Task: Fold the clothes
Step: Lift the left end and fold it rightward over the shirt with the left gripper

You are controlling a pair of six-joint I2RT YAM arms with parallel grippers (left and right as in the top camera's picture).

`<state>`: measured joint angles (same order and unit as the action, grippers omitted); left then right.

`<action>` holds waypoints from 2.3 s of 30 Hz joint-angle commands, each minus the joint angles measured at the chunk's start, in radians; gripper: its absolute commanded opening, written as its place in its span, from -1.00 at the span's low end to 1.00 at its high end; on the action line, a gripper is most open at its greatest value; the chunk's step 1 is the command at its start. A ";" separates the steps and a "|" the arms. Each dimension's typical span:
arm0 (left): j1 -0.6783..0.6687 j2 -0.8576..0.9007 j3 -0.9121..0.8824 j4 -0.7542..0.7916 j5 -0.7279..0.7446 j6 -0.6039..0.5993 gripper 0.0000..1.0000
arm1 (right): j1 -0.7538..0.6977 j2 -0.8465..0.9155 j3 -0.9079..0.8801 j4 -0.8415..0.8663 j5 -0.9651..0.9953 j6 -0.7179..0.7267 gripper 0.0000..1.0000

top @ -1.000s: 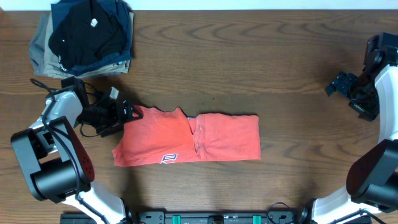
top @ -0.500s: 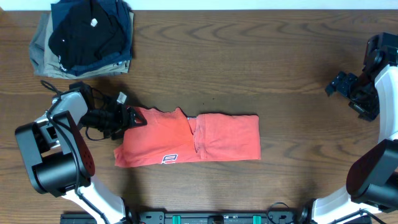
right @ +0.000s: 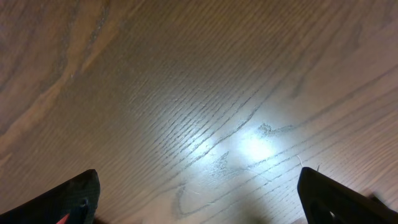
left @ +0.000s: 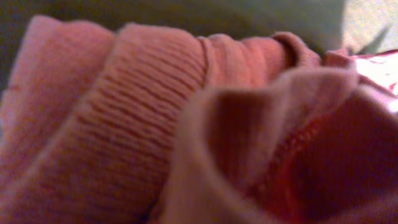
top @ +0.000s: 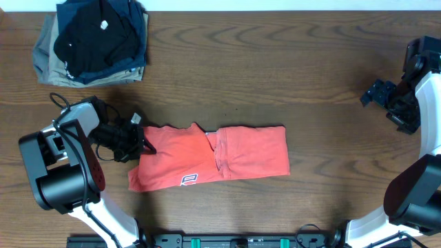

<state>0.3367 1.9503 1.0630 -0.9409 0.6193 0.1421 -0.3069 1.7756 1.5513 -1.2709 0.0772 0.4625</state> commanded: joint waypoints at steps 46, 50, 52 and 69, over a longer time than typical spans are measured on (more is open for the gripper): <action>-0.868 -0.355 0.217 -0.038 -0.274 -0.618 -0.88 | -0.006 -0.008 0.004 -0.001 0.001 -0.008 0.98; -0.905 -0.299 0.214 -0.018 -0.274 -0.645 -0.88 | -0.006 -0.008 0.004 -0.001 0.001 -0.008 0.98; -0.921 -0.270 0.214 0.005 -0.273 -0.659 -0.88 | -0.006 -0.008 0.004 -0.001 0.001 -0.008 0.98; -1.062 -0.152 0.216 0.190 -0.269 -0.769 -0.17 | -0.006 -0.008 0.004 -0.001 0.001 -0.008 0.99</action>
<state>-0.7212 1.7893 1.2835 -0.7502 0.3523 -0.6106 -0.3069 1.7756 1.5513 -1.2709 0.0772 0.4625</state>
